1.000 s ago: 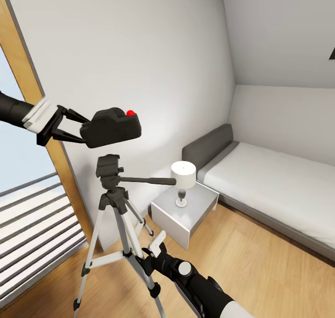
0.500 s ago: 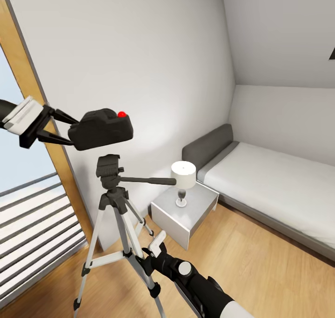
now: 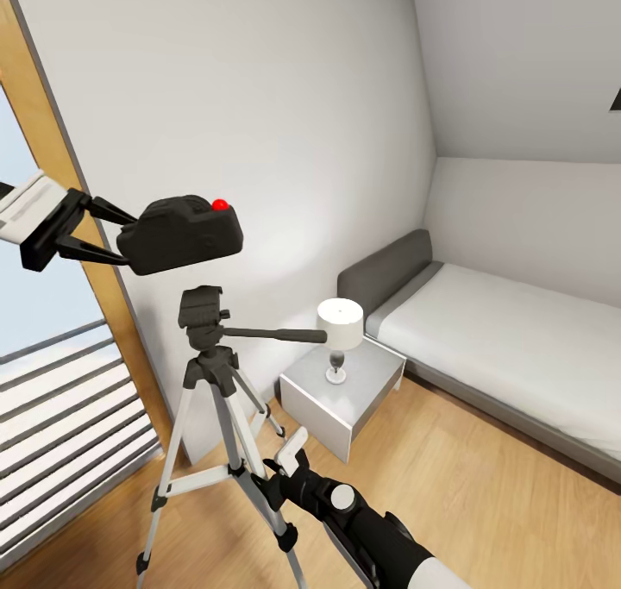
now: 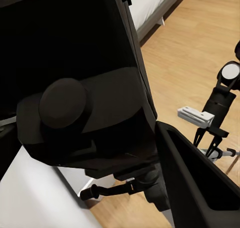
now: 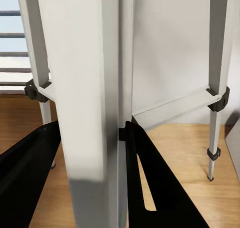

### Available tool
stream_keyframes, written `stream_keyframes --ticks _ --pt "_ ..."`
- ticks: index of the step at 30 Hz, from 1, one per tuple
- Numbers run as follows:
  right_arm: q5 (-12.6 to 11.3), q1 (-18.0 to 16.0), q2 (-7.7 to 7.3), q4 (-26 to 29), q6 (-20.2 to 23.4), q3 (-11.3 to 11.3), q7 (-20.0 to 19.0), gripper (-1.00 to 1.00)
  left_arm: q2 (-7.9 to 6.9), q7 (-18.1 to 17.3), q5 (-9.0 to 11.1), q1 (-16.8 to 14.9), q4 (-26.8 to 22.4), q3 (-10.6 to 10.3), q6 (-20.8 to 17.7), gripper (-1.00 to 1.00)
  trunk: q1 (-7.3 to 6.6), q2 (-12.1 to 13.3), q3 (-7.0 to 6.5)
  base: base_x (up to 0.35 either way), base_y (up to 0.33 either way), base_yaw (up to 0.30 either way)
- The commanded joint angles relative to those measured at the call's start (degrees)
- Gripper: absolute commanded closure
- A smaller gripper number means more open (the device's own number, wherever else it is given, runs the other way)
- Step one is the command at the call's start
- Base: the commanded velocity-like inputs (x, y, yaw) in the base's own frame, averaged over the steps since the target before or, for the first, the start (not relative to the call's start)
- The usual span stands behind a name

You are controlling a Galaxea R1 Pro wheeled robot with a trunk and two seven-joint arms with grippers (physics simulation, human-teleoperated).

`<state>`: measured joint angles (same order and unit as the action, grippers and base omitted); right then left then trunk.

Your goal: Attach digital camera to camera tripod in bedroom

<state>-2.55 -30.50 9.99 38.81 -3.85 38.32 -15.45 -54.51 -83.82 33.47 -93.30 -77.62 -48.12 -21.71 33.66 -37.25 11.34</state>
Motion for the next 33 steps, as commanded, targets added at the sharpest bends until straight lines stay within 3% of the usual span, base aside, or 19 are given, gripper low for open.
stream_keyframes --ticks 1,33 --pt "-0.33 -0.09 0.01 -0.05 -0.19 0.09 -0.11 1.00 -0.11 -0.03 0.37 -0.21 -0.01 -0.32 -0.46 1.00 0.02 -0.09 0.10 0.000 0.000 0.000" --pt "-0.34 -0.12 0.01 -0.05 -0.19 0.09 -0.02 1.00 -0.23 -0.09 -0.15 -0.30 -3.35 -1.04 -9.39 1.00 0.02 -0.09 0.10 0.000 0.000 0.000"
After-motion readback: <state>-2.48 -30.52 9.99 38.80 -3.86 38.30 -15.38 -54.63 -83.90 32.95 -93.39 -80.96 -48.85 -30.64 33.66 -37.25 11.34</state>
